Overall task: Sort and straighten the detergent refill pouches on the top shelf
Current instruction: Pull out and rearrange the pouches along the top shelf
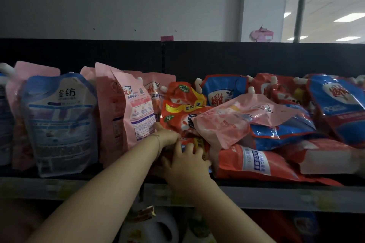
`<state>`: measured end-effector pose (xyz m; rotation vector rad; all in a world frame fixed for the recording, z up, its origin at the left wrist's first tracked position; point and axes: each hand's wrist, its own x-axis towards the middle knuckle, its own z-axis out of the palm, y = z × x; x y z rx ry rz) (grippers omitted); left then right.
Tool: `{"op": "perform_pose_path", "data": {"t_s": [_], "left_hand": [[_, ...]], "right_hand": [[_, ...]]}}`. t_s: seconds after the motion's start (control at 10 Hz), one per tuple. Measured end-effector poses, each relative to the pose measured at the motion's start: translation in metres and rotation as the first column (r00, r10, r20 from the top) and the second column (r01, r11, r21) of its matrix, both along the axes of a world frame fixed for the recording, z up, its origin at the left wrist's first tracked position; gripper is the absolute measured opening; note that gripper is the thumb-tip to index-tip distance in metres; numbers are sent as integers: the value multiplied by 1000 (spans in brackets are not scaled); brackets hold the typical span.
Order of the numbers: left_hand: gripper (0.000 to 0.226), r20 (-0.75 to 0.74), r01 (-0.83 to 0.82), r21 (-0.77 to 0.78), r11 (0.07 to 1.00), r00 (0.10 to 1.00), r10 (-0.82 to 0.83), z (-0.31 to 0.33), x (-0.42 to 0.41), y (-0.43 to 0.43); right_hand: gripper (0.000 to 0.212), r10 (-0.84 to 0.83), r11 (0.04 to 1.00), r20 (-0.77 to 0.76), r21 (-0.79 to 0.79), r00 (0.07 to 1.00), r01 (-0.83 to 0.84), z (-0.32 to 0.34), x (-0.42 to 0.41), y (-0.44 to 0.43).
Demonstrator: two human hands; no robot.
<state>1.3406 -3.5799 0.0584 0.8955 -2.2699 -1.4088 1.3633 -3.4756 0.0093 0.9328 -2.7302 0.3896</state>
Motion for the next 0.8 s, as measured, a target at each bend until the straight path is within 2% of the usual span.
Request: {"op": "perform_pose_path", "data": {"t_s": [0.1,0.2,0.3,0.4,0.5,0.6,0.7,0.8], "left_hand": [[97,-63,-87,29,996,994,89,2,-2,0],[135,-97,-57,164,985,993,74,-7,-32,-33],[138,-74,6,277,961,997,15,-22,-61,-58],[74,-58,77,296,952,996,-63,-9,-25,-23],[67,-150,106,363,926,987,-54,-3,-15,-13],[72,-188,69,404,912,982,9,-3,-11,-10],[60,-237,-13,335,942,966,98,6,-1,1],[40,-271,-39,248,968,957,108,22,9,13]], "right_hand": [[68,11,1000,-28,-14,1000,-12,-2,1,5],[67,28,997,-41,-68,999,-31,-2,0,13],[67,48,991,-52,-123,998,-54,-3,-1,17],[69,76,985,-95,-147,993,-90,-6,-1,20],[83,109,981,-175,-138,978,-134,-11,-1,19],[93,119,970,-221,-184,968,-161,-16,-4,19],[94,121,942,-256,-275,959,-192,-18,-5,20],[96,96,893,-307,-393,947,-218,-18,-4,16]]}}
